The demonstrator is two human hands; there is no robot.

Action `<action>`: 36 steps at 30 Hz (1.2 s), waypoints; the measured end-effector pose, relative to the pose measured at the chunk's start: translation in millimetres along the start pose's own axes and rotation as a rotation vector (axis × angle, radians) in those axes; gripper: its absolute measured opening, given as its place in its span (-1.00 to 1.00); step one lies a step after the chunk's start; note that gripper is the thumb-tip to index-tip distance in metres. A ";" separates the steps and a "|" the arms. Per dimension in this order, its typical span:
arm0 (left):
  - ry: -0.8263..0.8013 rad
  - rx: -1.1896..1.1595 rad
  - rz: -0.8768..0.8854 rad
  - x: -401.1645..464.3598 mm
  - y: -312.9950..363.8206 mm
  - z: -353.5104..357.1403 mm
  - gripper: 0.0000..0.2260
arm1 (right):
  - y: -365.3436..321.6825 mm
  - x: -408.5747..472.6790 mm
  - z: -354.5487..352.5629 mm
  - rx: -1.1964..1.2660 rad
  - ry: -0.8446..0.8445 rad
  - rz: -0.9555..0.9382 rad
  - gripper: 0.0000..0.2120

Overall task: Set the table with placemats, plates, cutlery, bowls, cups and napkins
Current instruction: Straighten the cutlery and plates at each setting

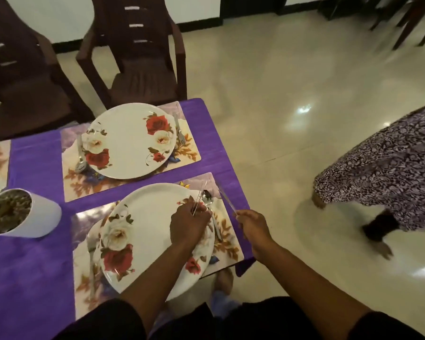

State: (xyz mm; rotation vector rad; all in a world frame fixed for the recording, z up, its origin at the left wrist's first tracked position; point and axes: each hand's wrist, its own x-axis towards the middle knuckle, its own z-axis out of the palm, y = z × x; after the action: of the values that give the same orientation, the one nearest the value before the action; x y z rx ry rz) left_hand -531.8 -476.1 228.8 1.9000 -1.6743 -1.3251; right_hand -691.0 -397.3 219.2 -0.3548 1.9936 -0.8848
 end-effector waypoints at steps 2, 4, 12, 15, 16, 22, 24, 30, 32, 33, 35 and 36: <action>0.054 0.039 -0.014 -4.8 0.3 10.8 -0.77 | 11.1 3.8 -3.8 -0.045 -0.019 0.003 -0.74; 0.103 0.097 -0.030 -8.7 1.9 19.8 -0.75 | 17.8 7.1 -6.1 -0.094 -0.021 -0.008 -0.74; 0.167 0.231 -0.061 -15.3 10.1 36.8 -0.61 | 16.7 21.3 -4.3 -0.380 0.012 -0.193 -0.86; 0.181 0.245 -0.077 -15.7 9.5 35.6 -0.62 | 17.3 24.4 -1.3 -0.470 0.014 -0.245 -0.91; 0.186 0.243 -0.079 -15.7 9.0 34.5 -0.62 | 17.5 25.0 -1.4 -0.478 0.003 -0.252 -0.91; 0.280 0.191 -0.164 -20.7 -14.8 16.3 -0.72 | 17.4 35.6 -10.7 -0.557 -0.056 -0.335 -0.91; 0.305 0.175 -0.195 -23.0 -26.7 3.8 -0.78 | 13.1 38.7 -11.3 -0.554 -0.072 -0.361 -0.88; 0.346 0.123 -0.250 -33.6 -47.0 -19.0 -0.84 | 7.5 36.3 -5.4 -0.617 -0.081 -0.434 -0.91; 0.353 0.103 -0.247 -36.2 -47.3 -19.0 -0.84 | 6.9 36.6 -5.9 -0.612 -0.077 -0.442 -0.90; 0.357 0.095 -0.249 -37.8 -47.7 -18.6 -0.84 | 7.1 35.9 -5.6 -0.610 -0.074 -0.451 -0.91; 0.357 0.089 -0.259 -41.7 -49.8 -18.5 -0.83 | 8.1 32.6 -2.9 -0.613 -0.061 -0.488 -0.93; 0.356 0.090 -0.261 -43.2 -51.1 -18.7 -0.83 | 8.2 30.9 -0.6 -0.618 -0.061 -0.511 -0.94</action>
State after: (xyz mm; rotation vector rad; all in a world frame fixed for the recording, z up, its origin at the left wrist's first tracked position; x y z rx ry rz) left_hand -481.0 -429.3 221.2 2.3079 -1.3654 -0.9297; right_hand -708.0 -408.3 194.4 -1.2660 2.1190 -0.5143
